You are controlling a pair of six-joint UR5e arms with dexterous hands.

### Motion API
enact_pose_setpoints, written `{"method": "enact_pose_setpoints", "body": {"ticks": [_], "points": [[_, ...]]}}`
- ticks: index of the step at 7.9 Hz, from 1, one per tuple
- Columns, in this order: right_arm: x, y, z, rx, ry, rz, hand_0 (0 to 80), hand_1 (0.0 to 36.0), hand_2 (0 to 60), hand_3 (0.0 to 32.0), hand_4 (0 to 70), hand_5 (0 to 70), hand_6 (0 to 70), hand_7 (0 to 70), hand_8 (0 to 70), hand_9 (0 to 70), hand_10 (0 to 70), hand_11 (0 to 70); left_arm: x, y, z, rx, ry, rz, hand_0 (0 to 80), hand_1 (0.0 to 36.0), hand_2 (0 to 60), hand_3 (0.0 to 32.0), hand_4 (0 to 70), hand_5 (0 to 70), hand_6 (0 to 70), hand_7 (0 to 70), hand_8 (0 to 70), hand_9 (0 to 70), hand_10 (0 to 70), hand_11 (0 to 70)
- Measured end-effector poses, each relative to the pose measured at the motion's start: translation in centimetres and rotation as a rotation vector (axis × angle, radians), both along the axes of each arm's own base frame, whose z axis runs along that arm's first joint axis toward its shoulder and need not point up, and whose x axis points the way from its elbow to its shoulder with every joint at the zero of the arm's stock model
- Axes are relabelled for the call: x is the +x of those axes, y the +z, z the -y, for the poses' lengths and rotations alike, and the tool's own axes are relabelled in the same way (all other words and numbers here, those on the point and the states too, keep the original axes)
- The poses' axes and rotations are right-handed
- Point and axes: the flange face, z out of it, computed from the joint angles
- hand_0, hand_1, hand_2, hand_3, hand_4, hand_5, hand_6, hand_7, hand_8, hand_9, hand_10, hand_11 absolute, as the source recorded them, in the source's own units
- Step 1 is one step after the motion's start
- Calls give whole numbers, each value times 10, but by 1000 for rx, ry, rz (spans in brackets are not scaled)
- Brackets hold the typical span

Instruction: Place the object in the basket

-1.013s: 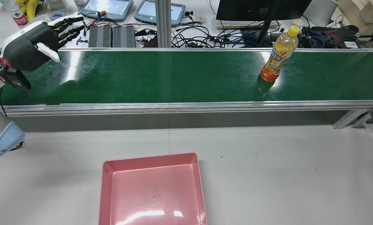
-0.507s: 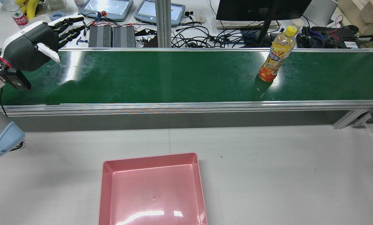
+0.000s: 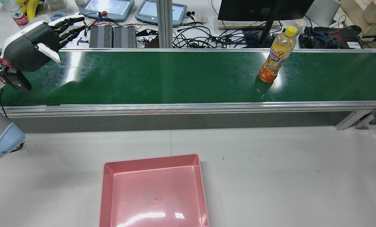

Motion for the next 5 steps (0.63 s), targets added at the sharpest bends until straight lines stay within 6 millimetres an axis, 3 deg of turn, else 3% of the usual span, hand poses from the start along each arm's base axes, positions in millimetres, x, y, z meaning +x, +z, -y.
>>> {"method": "enact_pose_setpoints", "body": {"ticks": [5], "points": [[0, 0, 0, 0, 1, 0, 0, 0, 0, 0, 0, 0, 0, 0, 0, 0, 0, 0, 2, -5, 2, 8, 1, -3, 601, 26, 0, 8, 128, 180, 2, 12, 80, 105, 14, 34]]}}
